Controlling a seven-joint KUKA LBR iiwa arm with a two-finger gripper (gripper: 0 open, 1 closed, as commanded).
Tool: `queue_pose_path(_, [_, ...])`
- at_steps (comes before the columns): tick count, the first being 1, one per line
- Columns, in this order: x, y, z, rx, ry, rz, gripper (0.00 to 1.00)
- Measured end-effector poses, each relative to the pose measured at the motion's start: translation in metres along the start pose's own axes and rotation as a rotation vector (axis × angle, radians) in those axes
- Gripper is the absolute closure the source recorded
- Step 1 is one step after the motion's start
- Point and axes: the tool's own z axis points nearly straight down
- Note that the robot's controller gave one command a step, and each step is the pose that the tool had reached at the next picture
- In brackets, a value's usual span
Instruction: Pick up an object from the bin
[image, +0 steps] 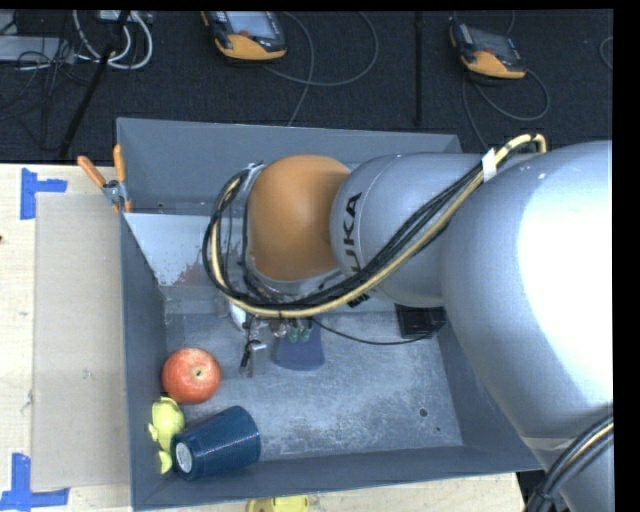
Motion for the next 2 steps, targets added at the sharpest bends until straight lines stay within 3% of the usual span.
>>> queue_pose_path(1, [0.034,0.051,-0.005,0.001,0.012,-0.022,0.0])
queue_pose_path(2, [0.031,0.06,0.027,0.0,0.007,-0.293,1.0])
